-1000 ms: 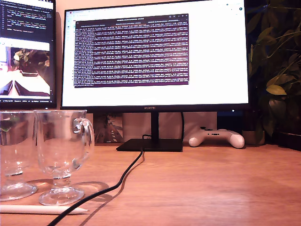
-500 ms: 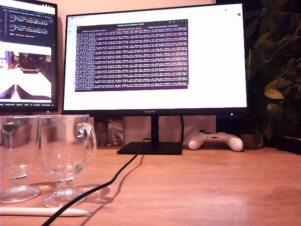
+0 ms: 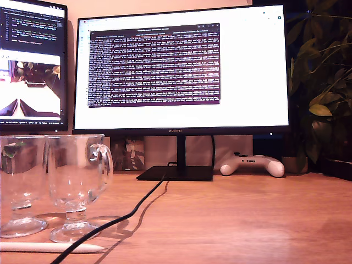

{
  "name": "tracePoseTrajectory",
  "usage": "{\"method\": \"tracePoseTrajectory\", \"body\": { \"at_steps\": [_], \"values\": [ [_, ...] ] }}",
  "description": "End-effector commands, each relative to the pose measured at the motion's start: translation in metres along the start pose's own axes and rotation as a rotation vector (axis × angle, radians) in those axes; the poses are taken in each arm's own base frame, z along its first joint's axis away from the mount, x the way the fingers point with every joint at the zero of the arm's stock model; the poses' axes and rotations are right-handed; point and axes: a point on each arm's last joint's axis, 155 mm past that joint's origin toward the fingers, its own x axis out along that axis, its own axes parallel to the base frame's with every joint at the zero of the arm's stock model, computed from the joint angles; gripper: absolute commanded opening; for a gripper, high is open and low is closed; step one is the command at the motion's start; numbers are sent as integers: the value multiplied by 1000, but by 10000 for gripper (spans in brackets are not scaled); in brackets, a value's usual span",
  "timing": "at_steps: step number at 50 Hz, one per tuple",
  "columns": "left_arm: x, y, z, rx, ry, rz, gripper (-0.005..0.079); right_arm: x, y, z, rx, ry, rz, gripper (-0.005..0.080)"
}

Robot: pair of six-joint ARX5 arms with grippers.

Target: Pick the small glass cups in front of you with each of your hands, and place them behind the white pen

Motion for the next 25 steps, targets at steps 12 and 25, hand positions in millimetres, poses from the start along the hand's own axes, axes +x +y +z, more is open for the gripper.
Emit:
{"method": "tracePoseTrajectory", "body": {
  "at_steps": [12, 25],
  "values": [
    [4, 0, -16, 34, 29, 2, -19, 2, 1, -6, 45, 9, 4, -8],
    [4, 4, -15, 33, 26, 25, -19, 2, 1, -6, 45, 8, 3, -8]
  ]
}}
